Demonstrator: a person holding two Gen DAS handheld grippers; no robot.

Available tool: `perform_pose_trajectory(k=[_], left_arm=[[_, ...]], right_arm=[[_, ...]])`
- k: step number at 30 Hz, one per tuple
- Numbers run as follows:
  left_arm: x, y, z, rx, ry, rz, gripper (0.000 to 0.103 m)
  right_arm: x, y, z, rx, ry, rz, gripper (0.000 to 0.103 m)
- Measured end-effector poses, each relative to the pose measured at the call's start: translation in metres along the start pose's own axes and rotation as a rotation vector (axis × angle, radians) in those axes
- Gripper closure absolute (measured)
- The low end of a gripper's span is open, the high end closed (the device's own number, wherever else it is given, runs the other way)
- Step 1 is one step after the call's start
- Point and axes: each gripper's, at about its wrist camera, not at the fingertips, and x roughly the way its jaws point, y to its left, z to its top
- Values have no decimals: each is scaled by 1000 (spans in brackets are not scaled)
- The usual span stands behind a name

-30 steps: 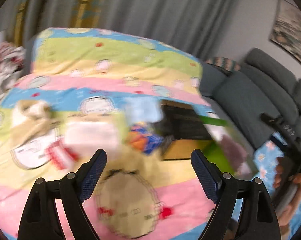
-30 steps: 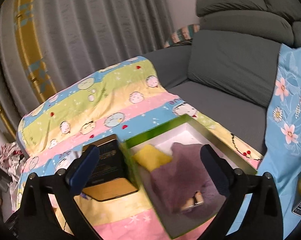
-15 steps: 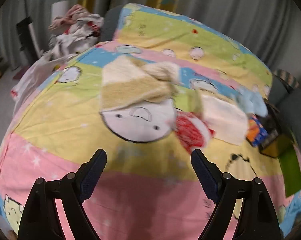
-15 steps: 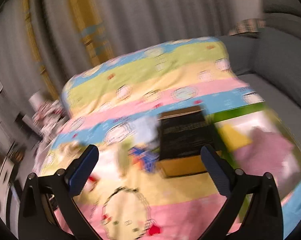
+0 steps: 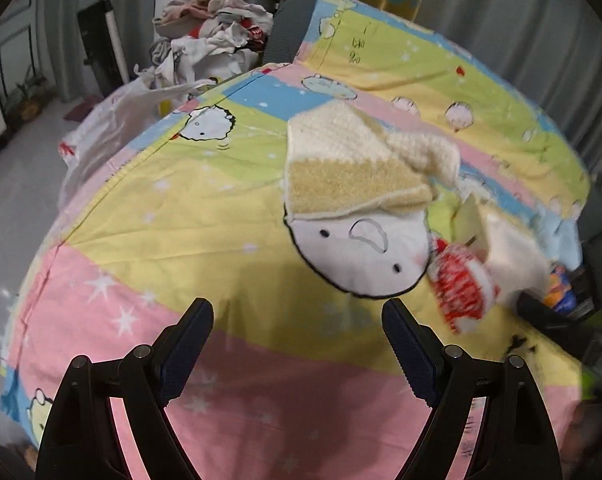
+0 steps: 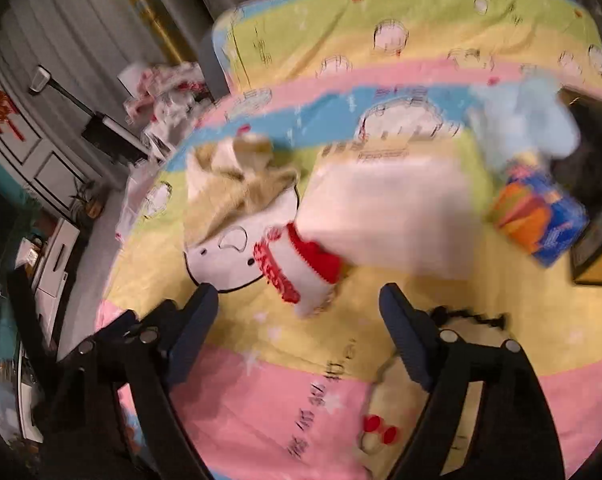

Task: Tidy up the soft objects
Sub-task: 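Move the right gripper back over the items on the bed, then grasp the red-and-white knit sock with the right gripper, then lift and carry the red-and-white sock with the right gripper to the green box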

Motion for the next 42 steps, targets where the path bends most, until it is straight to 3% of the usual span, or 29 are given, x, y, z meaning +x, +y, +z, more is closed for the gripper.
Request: perform_pose_trajectory(k=[6, 8, 10, 14, 22, 27, 28, 32, 37, 42], left_arm=[[-5, 10, 6, -32, -13, 4, 16], [-5, 13, 7, -45, -11, 1, 16], [-4, 13, 7, -51, -7, -11, 16], [-5, 10, 6, -40, -5, -28, 16], [-1, -10, -3, 41, 10, -26, 16], [6, -30, -16, 88, 55, -67, 16], [6, -33, -18, 94, 59, -73, 16], [8, -53, -30, 147, 77, -96, 16], [7, -77, -43, 217, 87, -142, 16], [5, -97, -55, 260, 107, -242, 16]], right_arm=[[40, 14, 3, -45, 27, -85, 27], [48, 15, 4, -60, 32, -118, 44], [49, 12, 4, -52, 42, -95, 57], [31, 12, -1, -71, 34, -73, 62], [-16, 1, -23, -82, 128, 20, 61], [-32, -17, -44, -100, 108, 28, 59], [-32, -21, -44, -92, 99, 29, 57], [-29, -53, -44, 14, 65, 16, 28], [-46, -79, -35, 108, -19, 55, 27], [-48, -84, -34, 149, -21, 100, 27]])
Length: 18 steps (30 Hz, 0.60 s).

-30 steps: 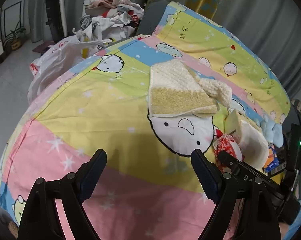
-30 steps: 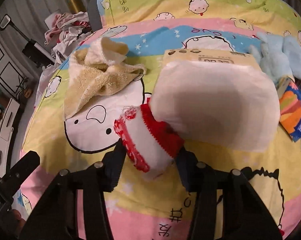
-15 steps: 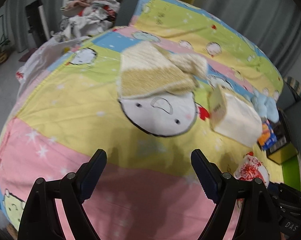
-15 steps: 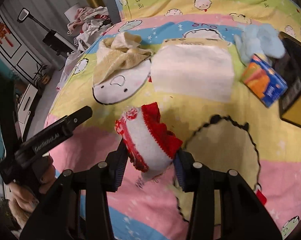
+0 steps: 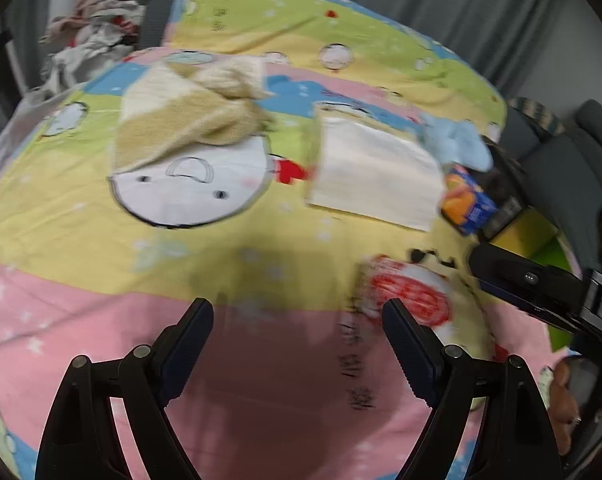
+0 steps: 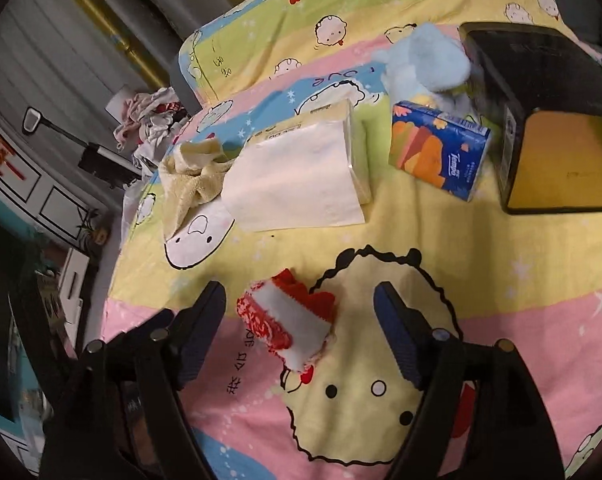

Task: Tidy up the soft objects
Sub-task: 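Lift and carry the red-and-white sock with the right gripper to the green box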

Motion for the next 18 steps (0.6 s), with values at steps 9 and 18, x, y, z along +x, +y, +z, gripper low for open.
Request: perform_pose_trajectory(k=[9, 18], left_arm=[[10, -28, -10, 66, 33, -138, 18], [26, -35, -10, 39, 28, -244, 49]], right_arm=[[17, 0, -4, 28, 69, 48, 44], [30, -6, -6, 34, 96, 53, 48]])
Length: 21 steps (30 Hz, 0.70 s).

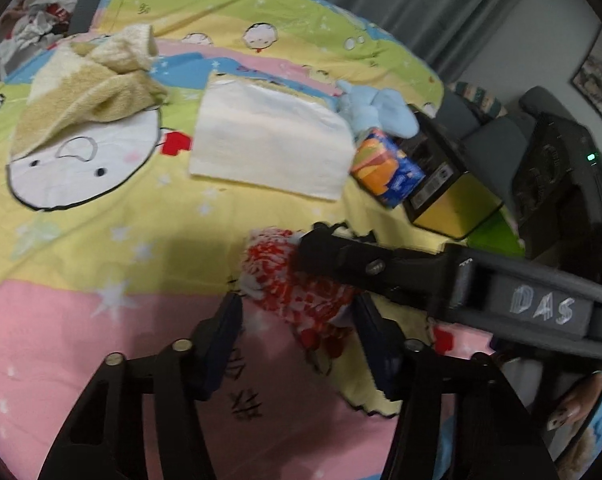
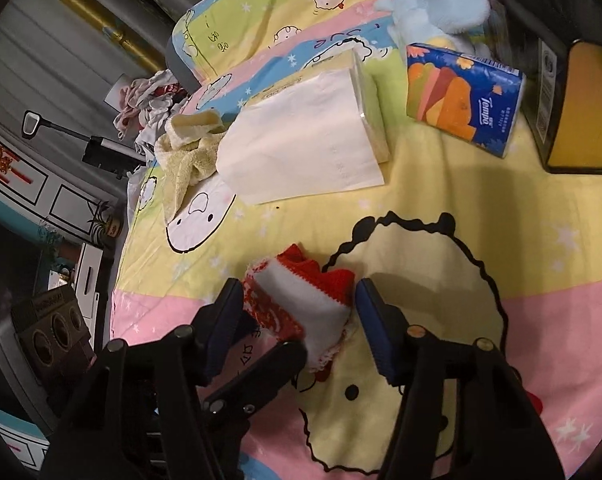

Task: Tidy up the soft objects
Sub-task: 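Lift and carry the red-and-white sock with the right gripper to the green box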

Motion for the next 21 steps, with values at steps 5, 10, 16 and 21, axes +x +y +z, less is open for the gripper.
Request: perform_pose_trajectory(k=[5, 10, 16, 21], left_arm=[[4, -3, 1, -8, -8, -40, 57], [-7, -8, 3, 22, -48, -6, 57], [-29, -14, 5, 34, -131, -43, 57], [-42, -40, 18, 103, -165, -36, 57]], right_arm=[[3, 2, 0, -29, -11, -8, 57], [-3, 12, -1, -46, -13, 52, 60], [-21, 19, 0, -62, -54, 100, 60], [-47, 24, 5, -67, -125, 106, 60]])
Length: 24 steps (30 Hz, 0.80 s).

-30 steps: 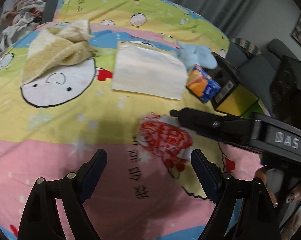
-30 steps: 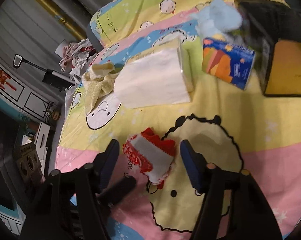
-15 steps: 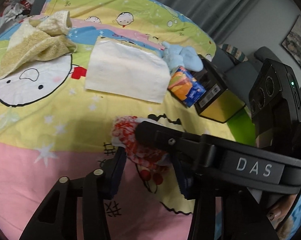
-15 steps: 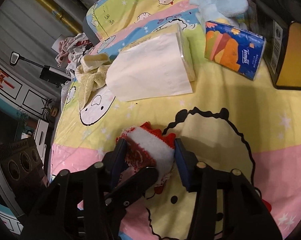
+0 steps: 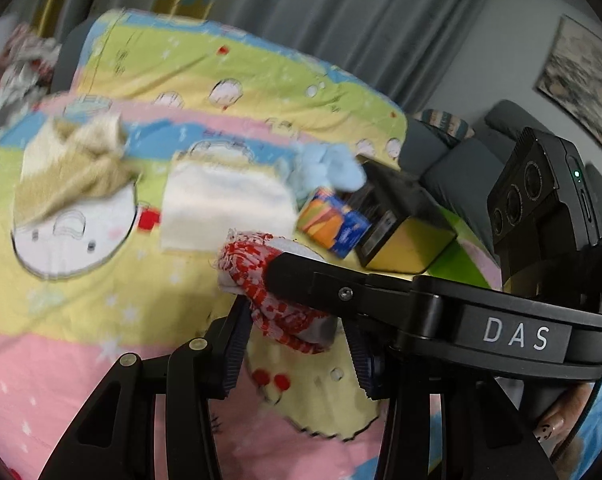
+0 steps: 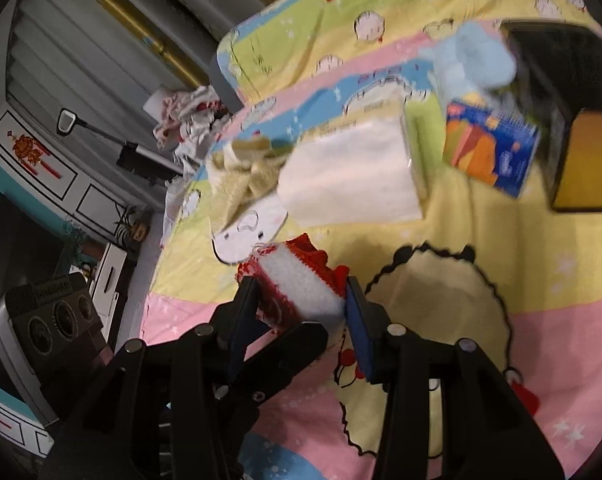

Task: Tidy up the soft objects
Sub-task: 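Lift and carry the red-and-white sock with the right gripper to the green box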

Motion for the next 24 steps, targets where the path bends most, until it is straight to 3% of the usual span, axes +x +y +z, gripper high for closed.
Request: perform_pose_trajectory(k=[5, 11, 24], left_arm=[[-5, -38, 15, 76, -55, -41, 57], [-4, -76, 19, 124, -82, -95, 57], [20, -136, 29, 203, -103, -167, 57]], right_arm=[[-45, -5, 11, -7, -103, -3, 60], [-88, -17, 14, -14, -164, -29, 60], [-144, -53, 18, 31, -288, -70, 59]])
